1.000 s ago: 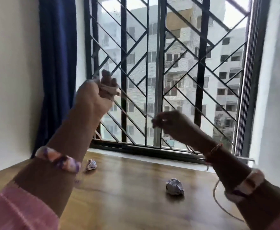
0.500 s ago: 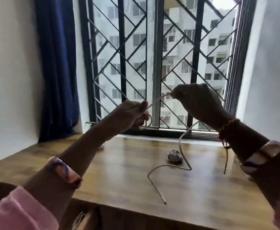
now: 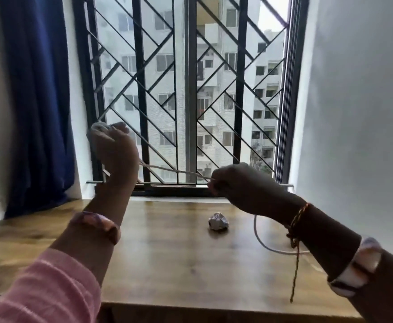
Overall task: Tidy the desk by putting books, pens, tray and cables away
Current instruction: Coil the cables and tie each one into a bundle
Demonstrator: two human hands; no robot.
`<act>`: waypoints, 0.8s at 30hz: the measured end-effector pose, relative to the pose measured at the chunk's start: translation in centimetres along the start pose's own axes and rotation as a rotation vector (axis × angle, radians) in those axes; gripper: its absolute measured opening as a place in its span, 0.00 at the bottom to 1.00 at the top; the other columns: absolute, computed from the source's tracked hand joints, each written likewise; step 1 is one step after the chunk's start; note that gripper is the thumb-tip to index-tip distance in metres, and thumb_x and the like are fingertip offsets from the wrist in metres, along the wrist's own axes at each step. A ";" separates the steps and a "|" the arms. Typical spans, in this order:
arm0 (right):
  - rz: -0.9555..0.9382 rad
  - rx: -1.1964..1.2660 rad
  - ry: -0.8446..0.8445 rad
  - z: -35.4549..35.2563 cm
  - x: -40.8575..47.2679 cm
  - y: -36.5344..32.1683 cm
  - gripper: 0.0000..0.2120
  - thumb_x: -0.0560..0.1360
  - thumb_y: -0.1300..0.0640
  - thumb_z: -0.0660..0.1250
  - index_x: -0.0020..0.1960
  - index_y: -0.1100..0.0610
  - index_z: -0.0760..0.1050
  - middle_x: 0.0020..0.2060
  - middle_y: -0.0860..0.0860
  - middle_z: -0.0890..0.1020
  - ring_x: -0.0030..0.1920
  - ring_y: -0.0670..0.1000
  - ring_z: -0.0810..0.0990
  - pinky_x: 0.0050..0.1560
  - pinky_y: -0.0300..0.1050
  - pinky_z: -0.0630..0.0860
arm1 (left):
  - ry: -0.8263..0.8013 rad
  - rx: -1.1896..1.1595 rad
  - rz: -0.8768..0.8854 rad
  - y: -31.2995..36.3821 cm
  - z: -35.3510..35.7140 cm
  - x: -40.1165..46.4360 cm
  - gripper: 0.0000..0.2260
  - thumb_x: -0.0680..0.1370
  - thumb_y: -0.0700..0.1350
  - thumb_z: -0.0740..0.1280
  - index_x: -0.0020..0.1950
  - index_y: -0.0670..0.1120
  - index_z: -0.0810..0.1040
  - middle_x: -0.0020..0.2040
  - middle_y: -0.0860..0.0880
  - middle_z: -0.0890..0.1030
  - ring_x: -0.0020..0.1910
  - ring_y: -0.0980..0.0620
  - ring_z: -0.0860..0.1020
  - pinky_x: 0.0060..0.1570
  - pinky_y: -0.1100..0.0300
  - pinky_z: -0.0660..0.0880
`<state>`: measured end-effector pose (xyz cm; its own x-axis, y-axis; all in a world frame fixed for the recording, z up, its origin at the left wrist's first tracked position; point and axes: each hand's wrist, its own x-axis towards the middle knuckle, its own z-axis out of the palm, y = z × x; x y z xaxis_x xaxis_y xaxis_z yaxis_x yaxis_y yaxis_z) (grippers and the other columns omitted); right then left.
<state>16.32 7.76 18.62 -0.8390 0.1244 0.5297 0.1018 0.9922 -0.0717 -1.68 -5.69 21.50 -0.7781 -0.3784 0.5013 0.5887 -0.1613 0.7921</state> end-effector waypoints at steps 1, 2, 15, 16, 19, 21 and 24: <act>0.005 -0.045 0.085 -0.5 -0.1 0.7 0.08 0.78 0.50 0.60 0.46 0.50 0.77 0.36 0.49 0.77 0.37 0.53 0.76 0.36 0.43 0.70 | -0.045 0.111 0.231 -1.3 -0.2 0.1 0.12 0.74 0.43 0.52 0.47 0.38 0.71 0.44 0.40 0.80 0.42 0.47 0.78 0.46 0.57 0.70; 0.013 -0.075 0.170 -1.0 0.0 1.7 0.08 0.78 0.49 0.60 0.47 0.49 0.77 0.38 0.50 0.80 0.39 0.54 0.78 0.37 0.43 0.70 | -0.190 0.196 0.415 -1.8 -0.2 -0.5 0.11 0.74 0.42 0.52 0.46 0.38 0.72 0.40 0.41 0.81 0.39 0.48 0.77 0.43 0.58 0.70; 0.086 0.017 0.228 0.9 4.4 10.3 0.23 0.74 0.36 0.49 0.52 0.50 0.75 0.42 0.57 0.83 0.42 0.61 0.82 0.42 0.54 0.78 | -0.952 -0.918 -0.467 3.9 5.3 -6.2 0.16 0.76 0.44 0.59 0.31 0.42 0.80 0.30 0.49 0.80 0.28 0.53 0.77 0.26 0.68 0.74; 0.055 -0.015 0.213 1.5 4.6 10.4 0.21 0.76 0.39 0.50 0.53 0.51 0.75 0.42 0.58 0.82 0.43 0.61 0.82 0.41 0.52 0.77 | -0.836 -0.977 -0.502 3.9 6.7 -5.8 0.15 0.77 0.41 0.59 0.33 0.42 0.77 0.30 0.48 0.79 0.30 0.52 0.76 0.27 0.68 0.73; -0.021 -0.180 0.141 2.3 4.9 11.3 0.13 0.80 0.49 0.53 0.56 0.54 0.71 0.45 0.58 0.82 0.45 0.61 0.81 0.38 0.46 0.72 | -0.543 -0.812 -0.216 1.0 11.4 -3.6 0.18 0.81 0.41 0.54 0.33 0.42 0.75 0.30 0.47 0.78 0.32 0.55 0.74 0.32 0.68 0.73; -0.083 -0.254 0.167 1.9 4.9 12.3 0.12 0.81 0.50 0.53 0.56 0.54 0.70 0.44 0.57 0.82 0.44 0.60 0.82 0.36 0.45 0.71 | -0.439 -0.305 0.351 -1.9 13.8 -2.3 0.19 0.80 0.55 0.54 0.42 0.41 0.72 0.36 0.43 0.77 0.33 0.58 0.73 0.36 0.67 0.69; -0.102 -0.244 0.322 0.1 5.8 16.2 0.11 0.80 0.48 0.53 0.52 0.50 0.72 0.40 0.56 0.82 0.41 0.61 0.82 0.35 0.45 0.71 | -0.651 0.302 0.836 -4.2 16.1 -3.1 0.28 0.74 0.68 0.44 0.43 0.45 0.65 0.36 0.44 0.72 0.32 0.51 0.70 0.34 0.61 0.65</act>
<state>13.06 24.56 20.44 -0.6453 -0.0177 0.7637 0.1831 0.9670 0.1771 -5.30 10.82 22.24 -0.1782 0.3027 0.9363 0.9747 0.1849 0.1258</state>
